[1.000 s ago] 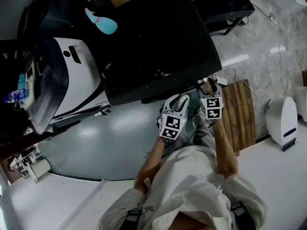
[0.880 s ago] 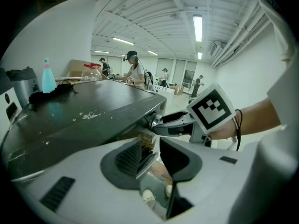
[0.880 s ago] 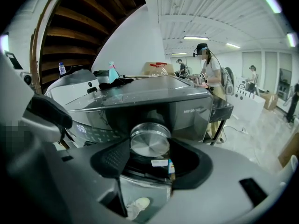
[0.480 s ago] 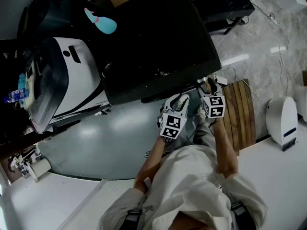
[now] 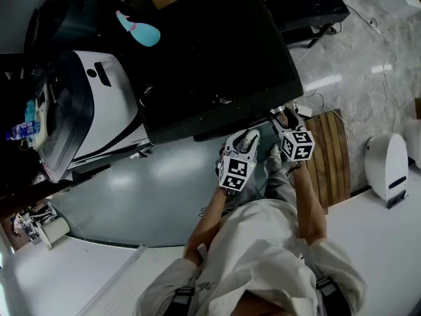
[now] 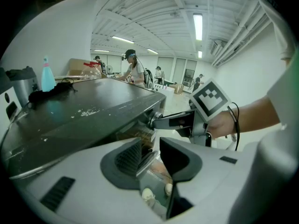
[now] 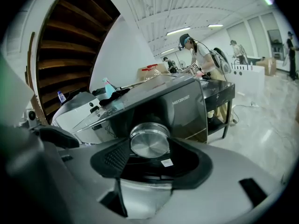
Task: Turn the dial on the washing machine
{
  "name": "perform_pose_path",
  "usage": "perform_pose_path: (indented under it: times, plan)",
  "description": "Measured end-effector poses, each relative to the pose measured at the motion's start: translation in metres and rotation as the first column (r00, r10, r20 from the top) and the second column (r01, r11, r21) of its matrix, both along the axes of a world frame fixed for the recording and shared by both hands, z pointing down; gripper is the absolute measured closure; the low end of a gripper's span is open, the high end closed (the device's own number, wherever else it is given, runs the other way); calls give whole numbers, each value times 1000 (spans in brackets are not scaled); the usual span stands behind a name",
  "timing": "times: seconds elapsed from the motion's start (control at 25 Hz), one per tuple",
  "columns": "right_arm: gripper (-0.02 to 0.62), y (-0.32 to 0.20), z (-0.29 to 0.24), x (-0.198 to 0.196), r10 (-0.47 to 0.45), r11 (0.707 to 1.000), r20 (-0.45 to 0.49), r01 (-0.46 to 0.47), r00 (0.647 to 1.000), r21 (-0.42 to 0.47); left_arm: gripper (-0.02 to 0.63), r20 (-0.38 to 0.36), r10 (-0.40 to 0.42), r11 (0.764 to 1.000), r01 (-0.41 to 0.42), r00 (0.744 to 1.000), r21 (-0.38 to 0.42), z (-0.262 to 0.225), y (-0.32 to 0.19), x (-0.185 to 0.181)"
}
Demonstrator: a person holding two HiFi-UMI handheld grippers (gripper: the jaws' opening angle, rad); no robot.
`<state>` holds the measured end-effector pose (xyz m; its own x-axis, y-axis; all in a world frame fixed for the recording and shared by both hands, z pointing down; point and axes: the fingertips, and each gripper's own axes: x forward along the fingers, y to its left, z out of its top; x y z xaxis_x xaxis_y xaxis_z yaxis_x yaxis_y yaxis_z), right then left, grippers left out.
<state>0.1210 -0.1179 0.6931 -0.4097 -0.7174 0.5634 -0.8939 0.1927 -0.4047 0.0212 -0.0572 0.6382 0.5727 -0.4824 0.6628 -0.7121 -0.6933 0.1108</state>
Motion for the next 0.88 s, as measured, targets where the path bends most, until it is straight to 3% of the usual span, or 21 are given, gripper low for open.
perform_pose_path:
  times: [0.52, 0.88]
  plan:
    - [328, -1, 1, 2, 70, 997, 174, -67, 982, -28, 477, 9, -8, 1000, 8, 1000, -15, 5, 4, -2]
    - [330, 0, 2, 4, 131, 991, 303, -117, 944, -63, 477, 6, -16, 1000, 16, 1000, -16, 5, 6, -2]
